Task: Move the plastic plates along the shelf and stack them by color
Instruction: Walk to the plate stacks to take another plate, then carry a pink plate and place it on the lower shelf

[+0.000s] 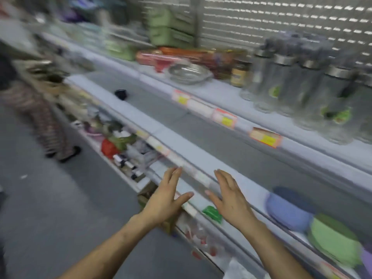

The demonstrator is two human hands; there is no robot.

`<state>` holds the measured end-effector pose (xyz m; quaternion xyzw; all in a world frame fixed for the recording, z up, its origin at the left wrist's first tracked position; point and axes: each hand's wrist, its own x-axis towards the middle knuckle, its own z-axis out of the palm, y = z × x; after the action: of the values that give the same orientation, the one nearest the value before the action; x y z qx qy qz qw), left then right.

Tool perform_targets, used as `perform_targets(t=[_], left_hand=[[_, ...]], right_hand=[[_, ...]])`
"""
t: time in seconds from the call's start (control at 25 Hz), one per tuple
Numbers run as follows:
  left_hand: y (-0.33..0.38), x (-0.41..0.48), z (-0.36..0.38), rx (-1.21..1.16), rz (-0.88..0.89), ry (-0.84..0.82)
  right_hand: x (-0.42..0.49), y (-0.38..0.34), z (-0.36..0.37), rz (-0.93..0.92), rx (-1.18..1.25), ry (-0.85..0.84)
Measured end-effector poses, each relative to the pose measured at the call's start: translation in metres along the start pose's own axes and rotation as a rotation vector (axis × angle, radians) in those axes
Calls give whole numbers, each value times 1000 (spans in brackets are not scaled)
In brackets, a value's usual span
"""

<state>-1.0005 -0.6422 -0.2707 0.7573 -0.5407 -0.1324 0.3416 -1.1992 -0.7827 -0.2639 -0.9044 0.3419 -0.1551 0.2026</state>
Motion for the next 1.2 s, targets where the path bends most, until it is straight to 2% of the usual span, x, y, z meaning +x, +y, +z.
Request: perform_targets(t=[0.16, 0.32, 0.48, 0.64, 0.76, 0.92, 1.08, 1.2], left_hand=[[-52, -113, -139, 146, -155, 264], [-86, -256, -275, 292, -352, 511], [-81, -395, -383, 468, -528, 770], [-49, -525, -448, 691, -755, 863], [-5, -602, -467, 830, -939, 980], [67, -673, -449, 952, -1209, 1153], [138, -732, -401, 1028, -1497, 1312], [190, -764, -347, 1062, -1639, 1436]], right_hand=[[27, -185, 43, -369, 92, -122], [5, -371, 78, -692, 208, -204], [-48, -533, 102, -978, 382, -279], [-119, -668, 117, -1297, 521, -452], [-169, -748, 122, -1484, 642, -586], [-253, -819, 116, -1693, 798, -791], [-346, -847, 113, -1944, 807, -1071], [-410, -848, 111, -2094, 775, -1188]])
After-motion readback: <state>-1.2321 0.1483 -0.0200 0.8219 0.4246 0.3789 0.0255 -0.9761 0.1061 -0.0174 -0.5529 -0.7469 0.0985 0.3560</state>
